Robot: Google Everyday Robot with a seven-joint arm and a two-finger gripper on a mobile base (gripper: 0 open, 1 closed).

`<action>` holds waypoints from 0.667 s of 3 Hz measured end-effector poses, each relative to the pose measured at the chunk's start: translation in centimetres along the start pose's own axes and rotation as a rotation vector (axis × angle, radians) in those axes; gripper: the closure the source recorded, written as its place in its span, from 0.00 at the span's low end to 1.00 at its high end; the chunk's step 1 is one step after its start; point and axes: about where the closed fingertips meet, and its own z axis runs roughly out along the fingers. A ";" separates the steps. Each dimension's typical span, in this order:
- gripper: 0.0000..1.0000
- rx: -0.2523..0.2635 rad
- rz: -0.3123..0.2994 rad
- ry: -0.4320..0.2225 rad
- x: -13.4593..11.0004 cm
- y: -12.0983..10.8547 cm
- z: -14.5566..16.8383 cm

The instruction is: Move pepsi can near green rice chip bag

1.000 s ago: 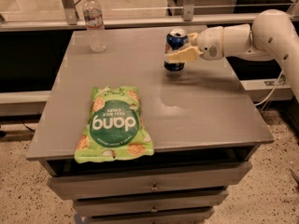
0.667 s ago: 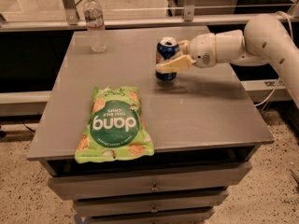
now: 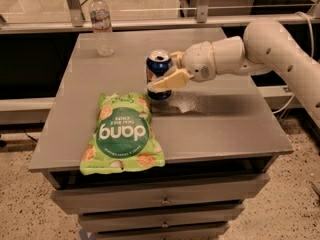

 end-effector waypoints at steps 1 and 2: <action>0.83 -0.049 -0.001 -0.011 0.4 1.7 1.1; 0.52 -0.084 0.002 -0.022 1.1 2.9 1.7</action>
Offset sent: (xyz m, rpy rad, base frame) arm -0.0332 0.0134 -0.0264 0.0305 0.0398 0.0893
